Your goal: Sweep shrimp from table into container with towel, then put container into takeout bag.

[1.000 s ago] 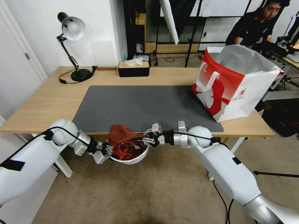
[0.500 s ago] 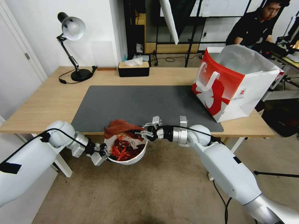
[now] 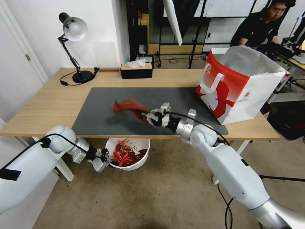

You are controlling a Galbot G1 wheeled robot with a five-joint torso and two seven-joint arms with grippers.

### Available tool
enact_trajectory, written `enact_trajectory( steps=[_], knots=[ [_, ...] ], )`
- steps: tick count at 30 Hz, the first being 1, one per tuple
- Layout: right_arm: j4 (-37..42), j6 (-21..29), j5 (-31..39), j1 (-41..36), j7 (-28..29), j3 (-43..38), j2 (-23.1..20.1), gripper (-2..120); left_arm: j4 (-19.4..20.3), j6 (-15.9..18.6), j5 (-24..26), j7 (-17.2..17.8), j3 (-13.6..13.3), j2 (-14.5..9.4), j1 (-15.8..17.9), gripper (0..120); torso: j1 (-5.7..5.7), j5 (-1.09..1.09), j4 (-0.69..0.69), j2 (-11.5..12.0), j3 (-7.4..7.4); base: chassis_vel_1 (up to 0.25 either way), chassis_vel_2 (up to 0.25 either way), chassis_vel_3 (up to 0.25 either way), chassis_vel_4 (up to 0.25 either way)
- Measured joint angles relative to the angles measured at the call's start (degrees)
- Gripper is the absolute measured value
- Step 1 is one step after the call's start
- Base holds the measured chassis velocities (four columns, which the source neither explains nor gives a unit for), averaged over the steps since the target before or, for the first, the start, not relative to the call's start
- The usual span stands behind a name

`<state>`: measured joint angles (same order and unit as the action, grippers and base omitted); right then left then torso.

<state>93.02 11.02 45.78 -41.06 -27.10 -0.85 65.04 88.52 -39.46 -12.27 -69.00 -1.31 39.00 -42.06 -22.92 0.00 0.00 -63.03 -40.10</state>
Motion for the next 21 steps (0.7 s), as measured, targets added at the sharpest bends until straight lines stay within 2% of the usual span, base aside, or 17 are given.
enact_trajectory(
  steps=[4, 5, 7, 8, 10, 17, 21],
  knots=[
    [2.83, 1.15, 5.13, -2.75, 6.11, -2.77, -1.08, 7, 0.13, -0.02, -0.38, 0.02, 0.39, 0.2, -0.66, 0, 0.0, 0.01, -0.02, 0.0, 0.0, 0.0, 0.0, 0.0, 0.0],
    [2.83, 1.15, 5.13, -2.75, 6.11, -2.77, -1.08, 7, 0.13, -0.02, -0.38, 0.02, 0.39, 0.2, -0.66, 0, 0.0, 0.01, -0.02, 0.0, 0.0, 0.0, 0.0, 0.0, 0.0],
    [4.29, 1.8, 5.9, -4.2, 11.71, -3.99, -1.68, 7, 0.13, -0.08, -0.59, 0.04, 0.57, 0.35, -1.01, 0, 0.0, 0.01, -0.01, 0.0, 0.0, 0.0, 0.0, 0.0, 0.0],
    [4.29, 1.8, 5.9, -4.2, 11.71, -3.99, -1.68, 7, 0.13, -0.08, -0.59, 0.04, 0.57, 0.35, -1.01, 0, 0.0, 0.01, -0.01, 0.0, 0.0, 0.0, 0.0, 0.0, 0.0],
    [5.31, 2.87, 6.24, -5.3, 15.86, -5.05, -2.15, 7, 0.13, -0.12, -0.77, 0.06, 0.67, 0.56, -1.23, 0, 0.0, 0.0, 0.0, 0.0, 0.0, 0.0, 0.0, 0.0, 0.0],
    [5.9, 2.93, 5.33, -7.4, 22.09, -7.06, -2.88, 7, 0.44, -0.13, -1.22, 0.08, 0.74, 0.98, -1.72, 0, 0.0, 0.01, 0.0, 0.0, 0.0, 0.0, 0.0, 0.0, 0.0],
    [6.13, 2.75, 0.26, -8.25, 26.52, -8.21, -3.44, 7, 0.55, -0.13, -1.54, 0.09, 0.87, 1.26, -2.2, 0, 0.0, 0.01, -0.01, 0.0, 0.0, 0.0, 0.0, 0.0, 0.0]
  ],
)
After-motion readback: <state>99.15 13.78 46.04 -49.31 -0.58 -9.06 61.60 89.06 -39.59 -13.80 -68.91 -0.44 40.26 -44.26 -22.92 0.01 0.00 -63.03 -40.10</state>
